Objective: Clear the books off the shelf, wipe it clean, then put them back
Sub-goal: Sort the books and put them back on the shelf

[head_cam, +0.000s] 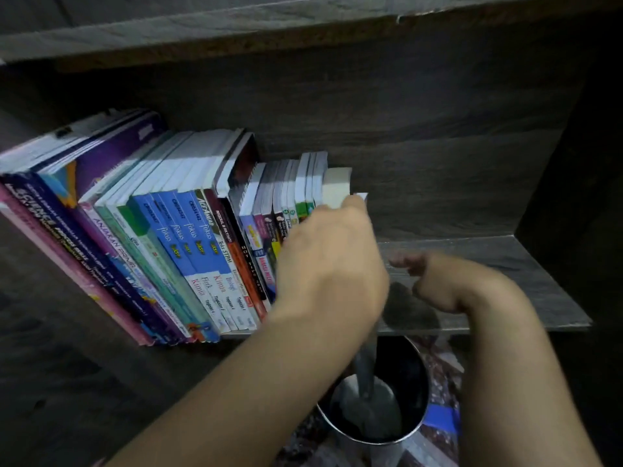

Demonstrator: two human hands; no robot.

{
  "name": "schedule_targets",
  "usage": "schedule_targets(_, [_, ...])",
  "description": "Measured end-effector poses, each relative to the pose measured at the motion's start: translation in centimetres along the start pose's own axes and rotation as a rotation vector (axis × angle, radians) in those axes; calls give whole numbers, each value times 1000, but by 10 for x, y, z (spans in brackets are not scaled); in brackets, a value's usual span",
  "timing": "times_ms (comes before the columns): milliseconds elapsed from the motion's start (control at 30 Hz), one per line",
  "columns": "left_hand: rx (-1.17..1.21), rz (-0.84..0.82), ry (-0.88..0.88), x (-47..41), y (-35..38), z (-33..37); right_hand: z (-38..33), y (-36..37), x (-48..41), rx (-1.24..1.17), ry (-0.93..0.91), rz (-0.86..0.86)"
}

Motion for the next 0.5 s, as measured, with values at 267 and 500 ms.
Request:
schedule_targets(267, [91,83,65,-25,54,16,-9,37,-13,-78,-77,-118])
schedule_targets(500, [111,127,78,-13,39,-10,-12,63,-60,-418,-155,136])
Point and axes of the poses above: each hand's wrist, its own x-axis away from the middle knuckle, its own y-axis out of the palm, z = x × y, the point moved 10 cm from there along -x, towards the middle knuckle, and after that the axes turned 1 degree about -y, right-handed, at the moved point
